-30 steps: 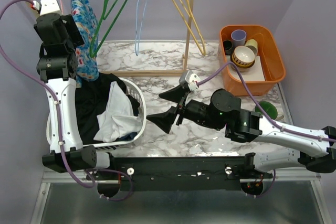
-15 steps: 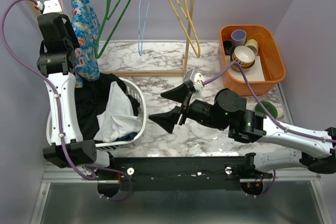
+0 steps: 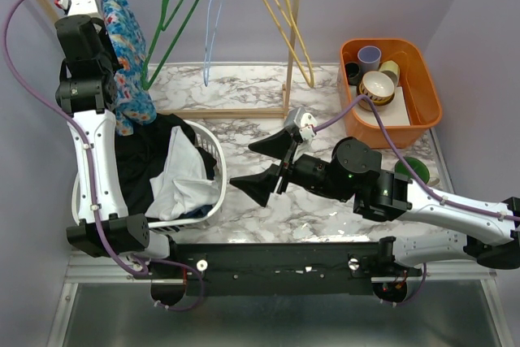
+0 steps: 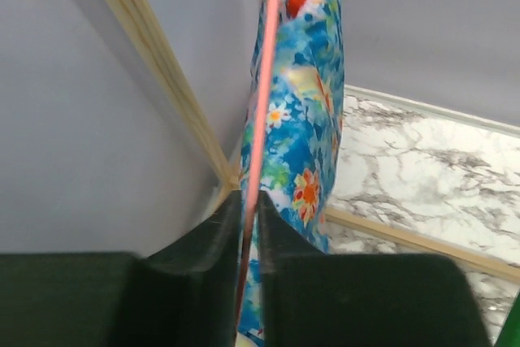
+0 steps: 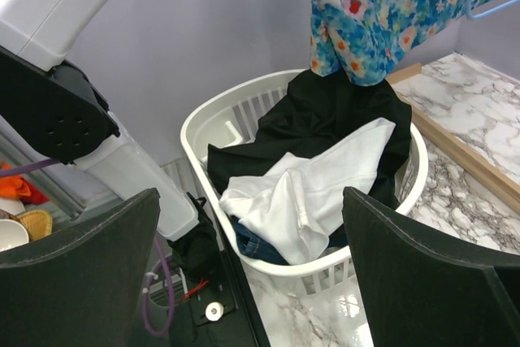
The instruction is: Remove the skirt from the hanger
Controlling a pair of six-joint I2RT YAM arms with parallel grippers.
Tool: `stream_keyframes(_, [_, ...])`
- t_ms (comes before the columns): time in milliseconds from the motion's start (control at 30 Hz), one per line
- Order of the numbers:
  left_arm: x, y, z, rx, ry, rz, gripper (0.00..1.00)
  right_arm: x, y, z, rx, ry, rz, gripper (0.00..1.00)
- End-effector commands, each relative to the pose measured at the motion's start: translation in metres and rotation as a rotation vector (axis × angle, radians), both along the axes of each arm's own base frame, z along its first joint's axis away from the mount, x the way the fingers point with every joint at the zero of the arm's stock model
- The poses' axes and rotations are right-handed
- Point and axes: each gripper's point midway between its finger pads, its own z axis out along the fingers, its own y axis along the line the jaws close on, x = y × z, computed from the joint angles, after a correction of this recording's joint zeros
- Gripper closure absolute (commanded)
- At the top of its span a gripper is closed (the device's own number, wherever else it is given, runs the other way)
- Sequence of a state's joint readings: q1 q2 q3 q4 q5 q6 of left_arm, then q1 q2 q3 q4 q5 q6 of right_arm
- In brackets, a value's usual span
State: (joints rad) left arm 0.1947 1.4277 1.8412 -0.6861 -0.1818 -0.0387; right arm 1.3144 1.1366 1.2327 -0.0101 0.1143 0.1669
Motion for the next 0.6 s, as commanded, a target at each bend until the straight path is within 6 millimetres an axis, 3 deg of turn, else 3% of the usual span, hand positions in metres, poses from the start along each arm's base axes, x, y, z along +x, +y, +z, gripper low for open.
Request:
stream_keyframes(0, [0.001,-0.002,0.030,0.026,-0.066,-0.024,0.91,-0.005,0.001,0.003,0.010,-0.007,0.021,0.00])
stream_keyframes(33, [0.001,-0.002,0.031,0.026,-0.069,-0.027,0.99,-0.004,0.001,0.003,0.012,-0.006,0.019,0.00])
stream_keyframes(67, [0.000,-0.003,0.034,0.025,-0.078,-0.030,1.00,-0.004,0.001,0.003,0.011,-0.005,0.018,0.00])
stream_keyframes(233, [0.002,-0.004,0.053,0.024,-0.106,-0.034,1.00,-0.005,0.002,0.002,0.010,0.001,0.023,0.00])
stream_keyframes(567, [-0.016,-0.014,0.104,0.055,-0.262,-0.068,1.00,-0.004,0.004,0.004,0.013,-0.001,0.021,0.00])
